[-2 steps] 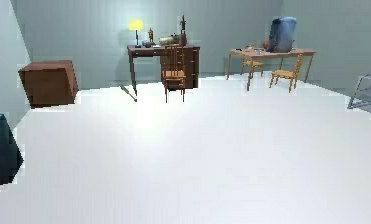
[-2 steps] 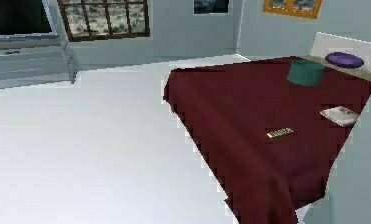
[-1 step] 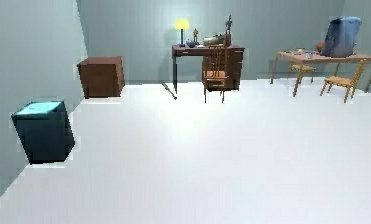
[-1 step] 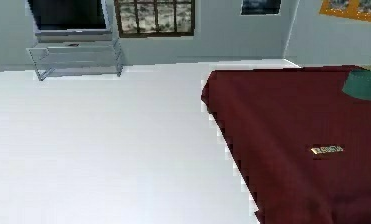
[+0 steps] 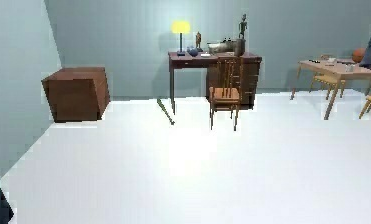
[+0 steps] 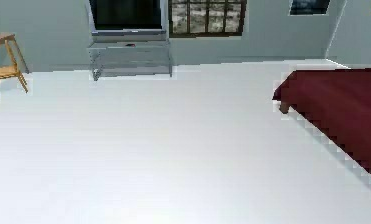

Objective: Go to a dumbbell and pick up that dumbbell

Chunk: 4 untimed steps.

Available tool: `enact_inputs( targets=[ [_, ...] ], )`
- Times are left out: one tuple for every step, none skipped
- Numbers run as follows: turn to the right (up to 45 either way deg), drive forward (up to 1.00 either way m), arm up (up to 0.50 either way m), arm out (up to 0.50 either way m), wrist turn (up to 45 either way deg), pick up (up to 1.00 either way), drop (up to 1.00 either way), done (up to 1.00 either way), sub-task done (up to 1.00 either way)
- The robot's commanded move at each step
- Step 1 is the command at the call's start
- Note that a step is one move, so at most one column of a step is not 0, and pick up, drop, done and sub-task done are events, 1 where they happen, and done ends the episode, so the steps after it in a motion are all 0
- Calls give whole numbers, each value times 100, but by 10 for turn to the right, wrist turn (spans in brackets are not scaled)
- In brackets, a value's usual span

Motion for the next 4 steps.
enact_inputs(
  targets=[
    [0,100,0,0,0,0,0,0,0],
    [-30,0,0,0,0,0,0,0,0],
    [0,100,0,0,0,0,0,0,0],
    [0,20,0,0,0,0,0,0,0]
  ],
)
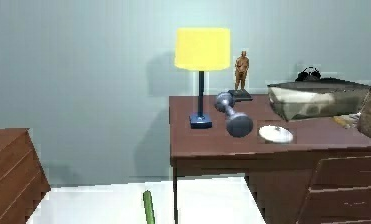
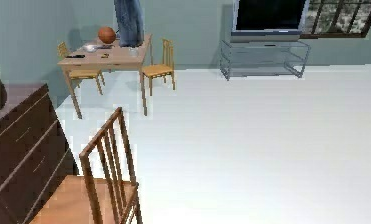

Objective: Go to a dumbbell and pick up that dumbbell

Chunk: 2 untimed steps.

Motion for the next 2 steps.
enact_inputs(
  targets=[
    [-450,0,0,0,0,0,0,0,0],
    [-300,0,0,0,0,0,0,0,0]
  ],
)
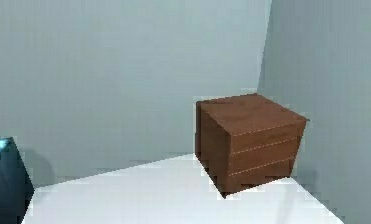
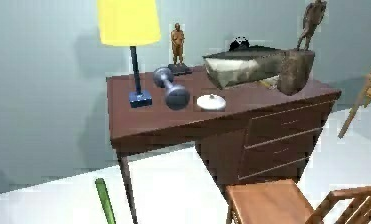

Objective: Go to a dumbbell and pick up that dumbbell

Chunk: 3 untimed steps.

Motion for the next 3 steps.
enact_inputs(
  targets=[
    [450,0,0,0,0,0,0,0,0],
    [330,0,0,0,0,0,0,0,0],
    [0,55,0,0,0,0,0,0,0]
  ],
)
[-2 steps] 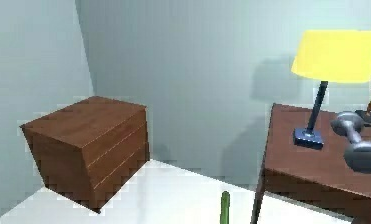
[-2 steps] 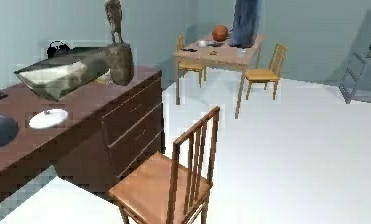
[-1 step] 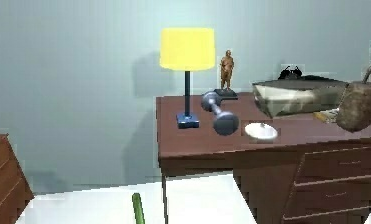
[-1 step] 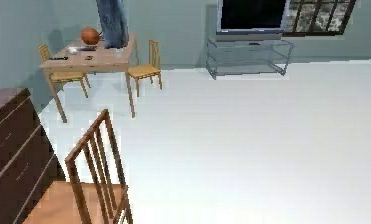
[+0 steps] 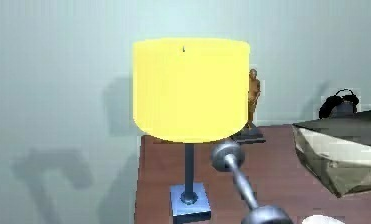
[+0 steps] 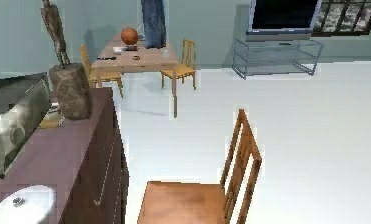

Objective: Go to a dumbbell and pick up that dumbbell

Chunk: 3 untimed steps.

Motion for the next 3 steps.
enact_inputs(
  targets=[
    [-450,0,0,0,0,0,0,0,0],
    [-210,0,0,0,0,0,0,0,0],
    [0,0,50,0,0,0,0,0,0]
  ],
)
